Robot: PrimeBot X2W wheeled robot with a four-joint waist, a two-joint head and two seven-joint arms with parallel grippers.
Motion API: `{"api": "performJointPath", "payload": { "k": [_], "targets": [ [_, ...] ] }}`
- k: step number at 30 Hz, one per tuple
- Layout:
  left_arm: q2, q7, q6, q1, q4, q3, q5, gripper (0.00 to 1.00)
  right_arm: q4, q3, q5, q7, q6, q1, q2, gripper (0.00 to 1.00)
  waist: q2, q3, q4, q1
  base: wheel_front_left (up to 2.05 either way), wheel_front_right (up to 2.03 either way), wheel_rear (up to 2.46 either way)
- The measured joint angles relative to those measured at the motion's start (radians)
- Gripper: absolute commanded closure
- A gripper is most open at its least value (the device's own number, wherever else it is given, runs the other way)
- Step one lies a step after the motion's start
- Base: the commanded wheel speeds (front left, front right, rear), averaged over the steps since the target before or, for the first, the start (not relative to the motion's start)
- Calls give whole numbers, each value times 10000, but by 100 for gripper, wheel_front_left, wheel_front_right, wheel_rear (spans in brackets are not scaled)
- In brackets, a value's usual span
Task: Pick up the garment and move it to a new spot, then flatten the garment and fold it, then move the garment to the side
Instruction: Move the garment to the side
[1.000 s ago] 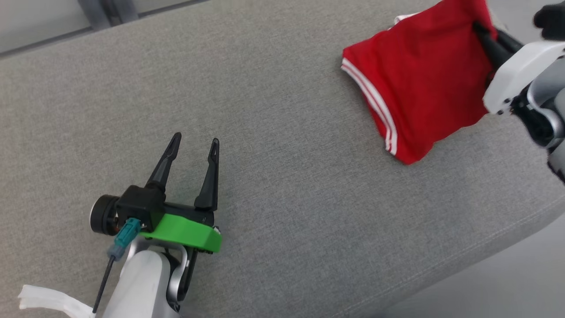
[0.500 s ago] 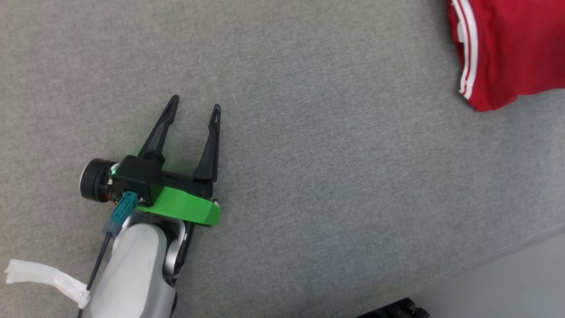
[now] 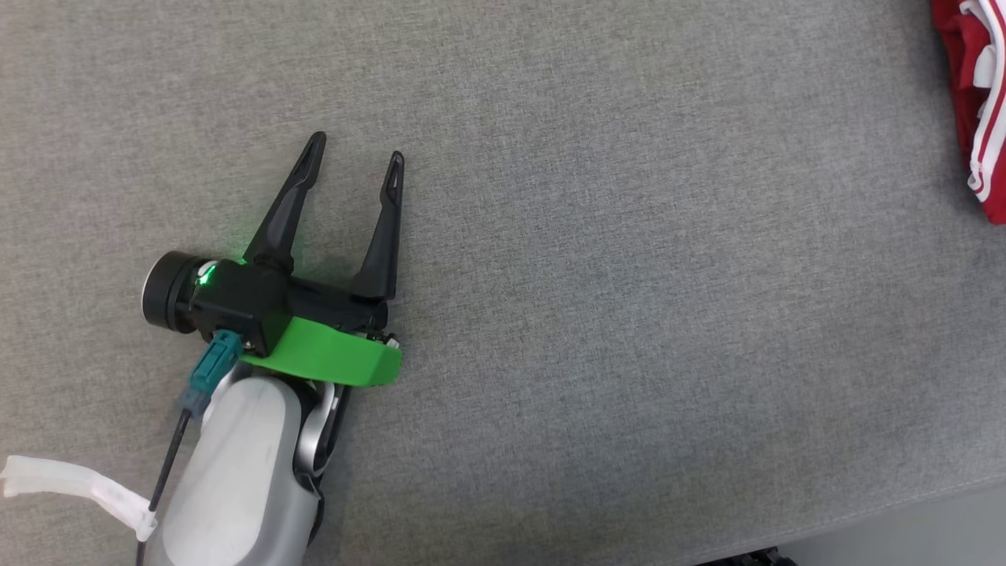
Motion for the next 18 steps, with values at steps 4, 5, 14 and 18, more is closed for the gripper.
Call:
{"api": "performJointPath", "payload": {
  "k": [4,5,14,18],
  "targets": [
    [10,-82,4,56,224,61,-109,0,385,19,-336,-418,0,-85,138,0,0,-263,74,0,0,0,0],
    [12,-138,12,89,259,94,-163,0,401,27,-453,-474,0,-91,180,0,0,-367,83,0,0,0,0],
    [69,-267,198,937,445,650,-529,0,-1960,-1133,-1655,-575,0,815,90,0,0,-1795,31,0,0,0,0],
    [198,-270,372,1527,326,1106,-673,0,-3559,-1979,-2205,-575,2,2058,437,0,-1,-2603,20,0,0,0,0]
  ]
}}
